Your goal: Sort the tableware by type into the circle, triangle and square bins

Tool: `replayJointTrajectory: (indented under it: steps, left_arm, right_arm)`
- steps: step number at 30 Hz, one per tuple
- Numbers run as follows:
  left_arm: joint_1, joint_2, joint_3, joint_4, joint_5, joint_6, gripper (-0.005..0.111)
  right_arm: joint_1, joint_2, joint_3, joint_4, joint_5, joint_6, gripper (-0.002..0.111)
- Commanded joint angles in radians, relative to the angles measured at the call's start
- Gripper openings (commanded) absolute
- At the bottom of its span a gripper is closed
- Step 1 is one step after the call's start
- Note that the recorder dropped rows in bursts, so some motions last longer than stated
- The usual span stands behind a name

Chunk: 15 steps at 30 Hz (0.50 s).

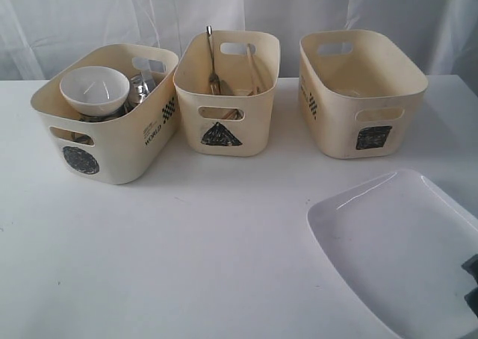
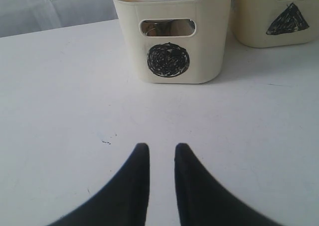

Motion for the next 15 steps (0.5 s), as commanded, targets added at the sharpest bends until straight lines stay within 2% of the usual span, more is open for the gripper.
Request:
replayJointTrajectory:
  steps: [1,15]
  left_arm:
    - [0.003,-0.005,0.004,-0.002,0.004,-0.007,0.025]
    - [0.003,-0.005,0.004,-0.002,0.004,-0.007,0.025]
  right_arm:
    - [-0.041,0.067,-0.038,-0.059,-0.065,0.012,0.064]
    - [-0.049,0.226,-0.068,-0.061,-0.132,0.012,0.064]
